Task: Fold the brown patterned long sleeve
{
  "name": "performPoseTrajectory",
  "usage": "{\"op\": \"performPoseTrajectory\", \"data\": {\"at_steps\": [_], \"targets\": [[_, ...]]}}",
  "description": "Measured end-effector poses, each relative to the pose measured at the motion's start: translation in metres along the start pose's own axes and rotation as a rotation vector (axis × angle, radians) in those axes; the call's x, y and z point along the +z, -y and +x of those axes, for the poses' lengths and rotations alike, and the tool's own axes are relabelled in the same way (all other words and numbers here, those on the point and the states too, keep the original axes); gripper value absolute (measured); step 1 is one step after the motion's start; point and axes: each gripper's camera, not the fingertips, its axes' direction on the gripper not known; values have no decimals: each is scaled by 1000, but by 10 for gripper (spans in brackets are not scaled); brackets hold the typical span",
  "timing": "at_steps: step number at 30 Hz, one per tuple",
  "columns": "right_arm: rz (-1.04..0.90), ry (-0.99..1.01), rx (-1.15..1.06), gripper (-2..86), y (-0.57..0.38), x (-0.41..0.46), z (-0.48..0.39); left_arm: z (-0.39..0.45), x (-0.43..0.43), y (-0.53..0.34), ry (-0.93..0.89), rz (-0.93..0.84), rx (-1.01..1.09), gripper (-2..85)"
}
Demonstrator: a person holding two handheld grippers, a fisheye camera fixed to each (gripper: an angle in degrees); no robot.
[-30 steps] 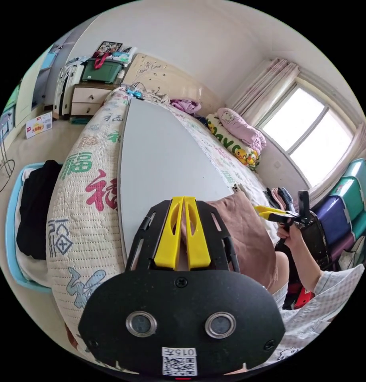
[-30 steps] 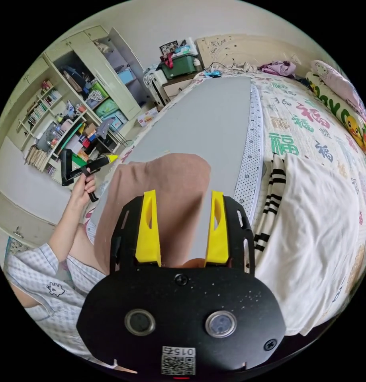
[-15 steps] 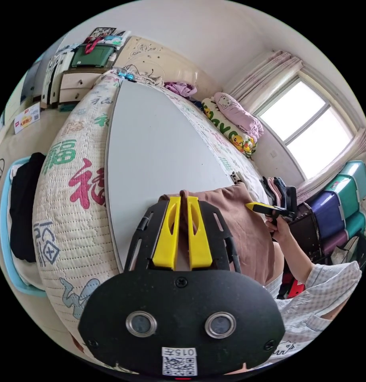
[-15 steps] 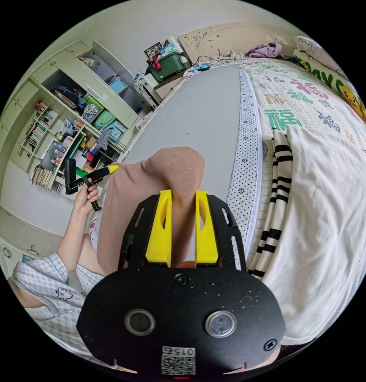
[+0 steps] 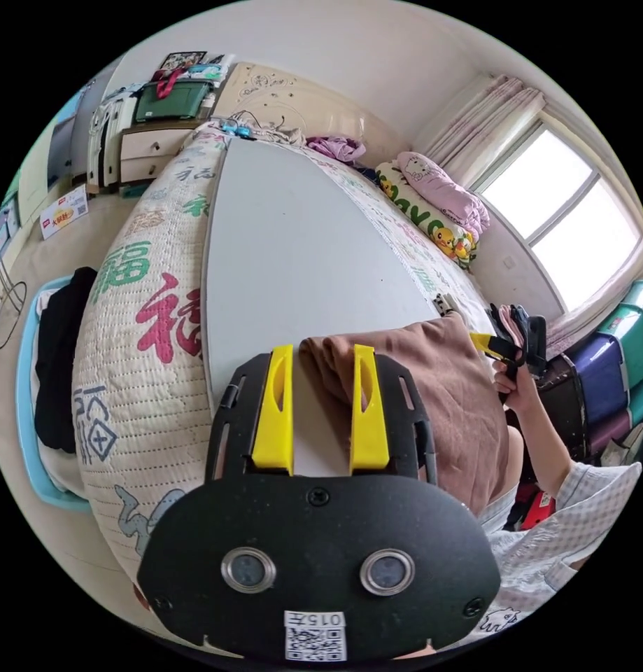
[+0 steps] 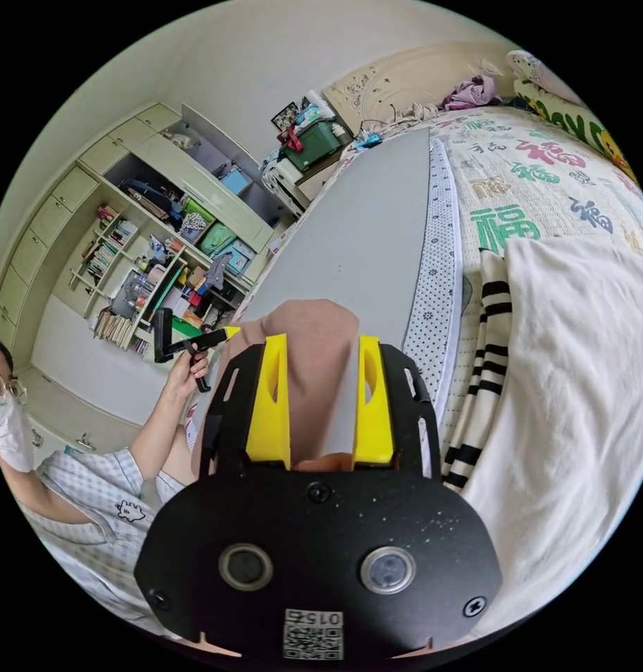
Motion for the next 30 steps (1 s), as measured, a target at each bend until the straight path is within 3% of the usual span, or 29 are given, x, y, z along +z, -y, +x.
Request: {"op": "performPoseTrajectory", "data": {"at_steps": [7, 12, 14, 18, 25, 30], "targets": [[-100, 45, 28, 169, -3, 21, -15, -40, -8, -9, -187, -5, -76, 132], [-115, 16, 73, 137, -31, 21, -30, -45, -10, -19, -165, 13, -89, 104], [-84, -19, 57, 117, -45, 16, -47, -45, -4, -20, -201, -30, -76, 80], [58, -27, -12, 97, -89, -21, -101, -53, -32, -40, -368, 93, -93, 53], [332, 51, -290, 93, -209, -148, -207, 80, -195, -110, -420, 402, 278, 47], [516, 43, -456, 92, -312, -255, -261, 188, -264, -144, -468, 509, 474, 46]]}}
